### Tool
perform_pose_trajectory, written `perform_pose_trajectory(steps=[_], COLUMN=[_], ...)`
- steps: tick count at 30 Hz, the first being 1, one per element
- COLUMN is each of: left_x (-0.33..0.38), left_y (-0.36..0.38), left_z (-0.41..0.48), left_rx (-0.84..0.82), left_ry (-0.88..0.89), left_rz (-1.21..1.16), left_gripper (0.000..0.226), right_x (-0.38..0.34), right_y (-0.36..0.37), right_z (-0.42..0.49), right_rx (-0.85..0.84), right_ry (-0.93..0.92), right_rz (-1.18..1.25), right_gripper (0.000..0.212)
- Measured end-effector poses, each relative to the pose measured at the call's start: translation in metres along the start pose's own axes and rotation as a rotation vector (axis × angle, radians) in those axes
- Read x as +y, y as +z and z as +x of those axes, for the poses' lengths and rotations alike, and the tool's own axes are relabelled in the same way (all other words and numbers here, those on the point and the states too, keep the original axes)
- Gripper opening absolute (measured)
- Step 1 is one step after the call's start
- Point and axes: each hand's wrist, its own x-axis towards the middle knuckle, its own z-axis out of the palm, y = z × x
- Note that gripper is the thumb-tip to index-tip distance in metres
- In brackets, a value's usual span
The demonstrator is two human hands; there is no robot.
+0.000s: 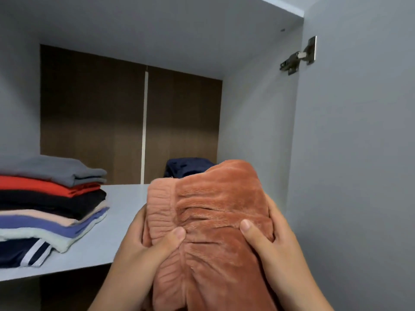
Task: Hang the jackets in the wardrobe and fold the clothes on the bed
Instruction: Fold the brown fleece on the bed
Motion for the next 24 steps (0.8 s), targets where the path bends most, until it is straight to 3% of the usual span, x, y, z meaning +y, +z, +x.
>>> perform_pose_trajectory(steps=[3, 8, 10, 13, 15, 17, 19, 21, 24], left_x=[0.005, 0.008, 0.005, -0.002, -0.004, -0.004, -0.004, -0.007, -0.015], left_y=[0.009, 0.028, 0.035, 0.041, 0.042, 0.041, 0.039, 0.037, 0.041], left_z=[0.043, 0.138, 0.178, 0.236, 0.272, 0.304, 0.334, 0.360, 0.398], left_rx=[-0.018, -0.013, -0.011, 0.002, 0.024, 0.008, -0.024, -0.030, -0.040], left_ry=[-0.004, -0.025, -0.087, -0.196, -0.255, -0.286, -0.295, -0.296, -0.318], left_rz=[-0.054, -0.114, -0.104, -0.091, -0.090, -0.111, -0.119, -0.109, -0.067], left_gripper=[0.045, 0.048, 0.043, 0.040, 0.040, 0.038, 0.037, 0.035, 0.035], right_x=[0.005, 0.031, 0.048, 0.071, 0.085, 0.094, 0.099, 0.103, 0.116], right_y=[-0.001, -0.012, -0.015, -0.015, -0.012, -0.007, -0.004, 0.000, 0.003], right_z=[0.046, 0.153, 0.196, 0.255, 0.290, 0.319, 0.343, 0.366, 0.400], right_rx=[0.026, 0.010, -0.011, -0.042, -0.071, -0.113, -0.139, -0.141, -0.110], right_ry=[-0.045, -0.006, 0.035, 0.028, 0.022, 0.046, 0.071, 0.080, 0.112], right_rz=[-0.038, -0.123, -0.143, -0.146, -0.172, -0.199, -0.213, -0.241, -0.256], right_gripper=[0.061, 0.054, 0.057, 0.040, 0.054, 0.084, 0.095, 0.089, 0.060])
